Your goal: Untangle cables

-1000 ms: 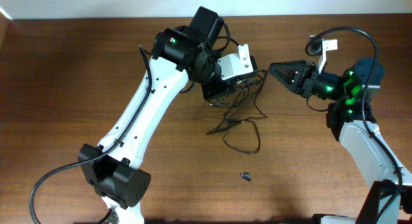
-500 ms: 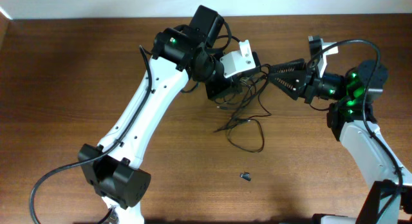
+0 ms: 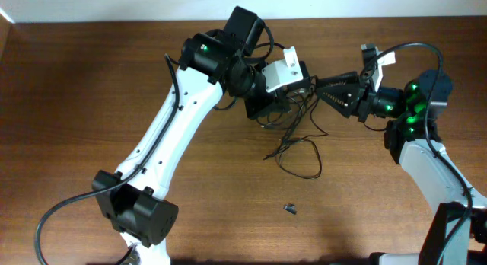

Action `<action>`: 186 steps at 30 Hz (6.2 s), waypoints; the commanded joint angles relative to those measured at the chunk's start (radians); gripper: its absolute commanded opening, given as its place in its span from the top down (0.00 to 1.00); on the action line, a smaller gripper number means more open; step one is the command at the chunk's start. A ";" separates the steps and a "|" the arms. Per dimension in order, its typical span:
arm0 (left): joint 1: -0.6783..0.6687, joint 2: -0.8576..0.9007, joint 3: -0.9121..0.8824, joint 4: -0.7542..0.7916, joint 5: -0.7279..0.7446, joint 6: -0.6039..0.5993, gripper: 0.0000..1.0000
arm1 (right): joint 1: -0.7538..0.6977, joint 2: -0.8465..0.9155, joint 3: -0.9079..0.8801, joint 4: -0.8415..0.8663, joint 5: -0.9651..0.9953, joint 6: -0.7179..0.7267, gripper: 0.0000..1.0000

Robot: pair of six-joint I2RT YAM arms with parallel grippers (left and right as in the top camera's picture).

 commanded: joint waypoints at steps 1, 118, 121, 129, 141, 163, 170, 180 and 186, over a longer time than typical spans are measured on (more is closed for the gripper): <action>-0.007 -0.014 -0.002 0.026 0.052 -0.008 1.00 | 0.002 0.007 0.006 0.005 -0.014 -0.002 0.75; 0.195 -0.013 -0.003 0.151 -0.467 -0.473 0.01 | -0.104 0.007 0.006 -0.586 0.302 -0.014 0.01; 0.245 -0.013 -0.004 0.153 -0.467 -0.481 0.01 | -0.104 0.007 0.006 -0.644 0.367 -0.014 0.01; 0.263 -0.013 -0.004 0.152 -0.467 -0.481 0.01 | -0.105 0.007 0.006 -0.643 0.491 -0.014 0.01; 0.262 -0.013 -0.004 0.152 -0.467 -0.481 0.01 | -0.105 0.007 0.006 -0.643 0.491 -0.014 0.01; 0.152 0.324 -0.017 0.426 -0.420 -0.488 0.01 | -0.105 0.007 0.006 -0.643 0.491 -0.014 0.01; 0.058 0.442 -0.017 0.628 -0.513 -0.488 0.01 | -0.105 0.007 0.006 -0.643 0.491 -0.014 0.01; 0.052 0.557 -0.017 0.742 -0.520 -0.476 0.38 | -0.105 0.007 0.006 -0.643 0.491 -0.014 0.01; 0.052 0.560 -0.017 0.758 -0.519 -0.477 0.50 | -0.105 0.007 0.006 -0.643 0.491 -0.014 0.01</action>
